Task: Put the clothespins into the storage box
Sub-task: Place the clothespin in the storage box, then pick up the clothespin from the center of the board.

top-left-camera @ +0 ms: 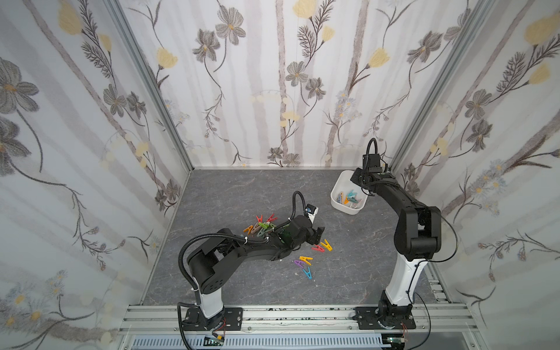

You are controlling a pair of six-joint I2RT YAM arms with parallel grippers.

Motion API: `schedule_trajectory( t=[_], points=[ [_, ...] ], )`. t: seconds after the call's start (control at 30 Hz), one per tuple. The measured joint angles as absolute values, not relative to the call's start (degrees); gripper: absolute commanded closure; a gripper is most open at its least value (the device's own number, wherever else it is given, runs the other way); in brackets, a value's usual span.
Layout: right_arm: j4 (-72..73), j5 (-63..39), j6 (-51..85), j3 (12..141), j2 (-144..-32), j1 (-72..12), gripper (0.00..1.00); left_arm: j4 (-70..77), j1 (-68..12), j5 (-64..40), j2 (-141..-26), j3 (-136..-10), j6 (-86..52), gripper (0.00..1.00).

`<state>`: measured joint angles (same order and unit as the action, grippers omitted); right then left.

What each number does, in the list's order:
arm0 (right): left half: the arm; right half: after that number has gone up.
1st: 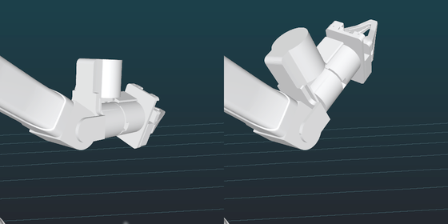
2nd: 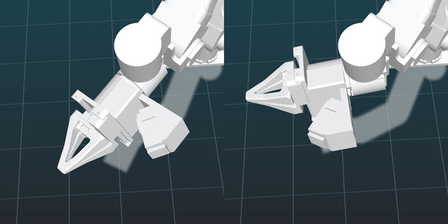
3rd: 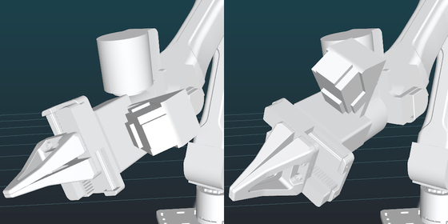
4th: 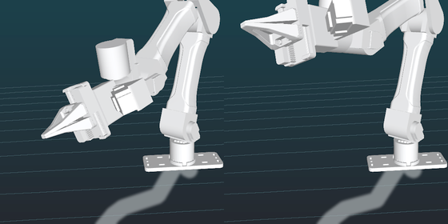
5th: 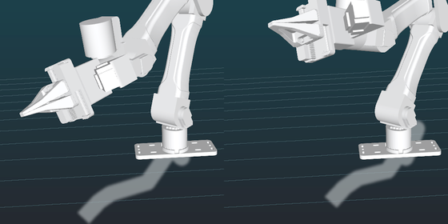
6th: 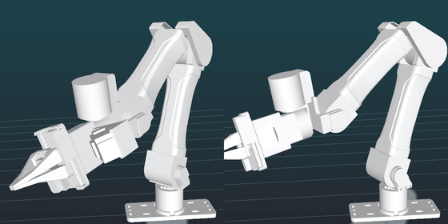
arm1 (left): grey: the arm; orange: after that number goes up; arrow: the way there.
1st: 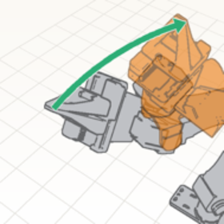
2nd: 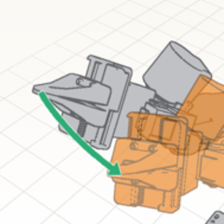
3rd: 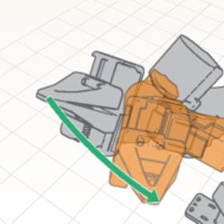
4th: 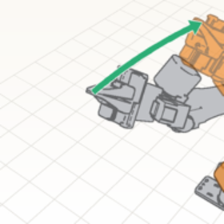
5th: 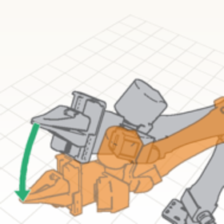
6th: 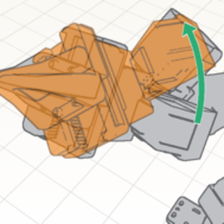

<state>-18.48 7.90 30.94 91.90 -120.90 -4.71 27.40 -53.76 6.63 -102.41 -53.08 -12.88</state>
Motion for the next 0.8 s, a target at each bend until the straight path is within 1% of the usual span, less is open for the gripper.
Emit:
schedule_trajectory(
  t=[0.07, 0.2, 0.33, 0.5, 0.63, 0.8],
  points=[
    [-18.6, 7.9, 30.7, 91.0, -119.3, -5.1, 0.65, 27.4, -53.5, 6.7, -101.7, -52.6, -13.1, 0.21],
    [-18.7, 9.0, 29.9, 85.9, -112.8, -7.2, 0.65, 27.4, -52.8, 7.1, -99.0, -50.5, -13.7, 0.21],
    [-18.3, 9.1, 29.5, 74.6, -103.1, -13.8, 0.65, 27.7, -51.4, 7.4, -93.8, -46.2, -15.3, 0.21],
    [-18.6, 8.8, 30.2, 60.5, -95.6, -23.0, 0.65, 27.6, -50.2, 7.5, -87.3, -40.4, -18.2, 0.21],
    [-19.1, 7.0, 31.8, 52.3, -94.1, -29.8, 0.64, 27.4, -50.2, 7.3, -83.3, -36.5, -20.2, 0.22],
    [-19.7, 5.7, 32.1, 50.4, -97.6, -33.4, 0.65, 27.4, -50.2, 7.2, -82.9, -34.6, -22.6, 0.22]
  ],
)
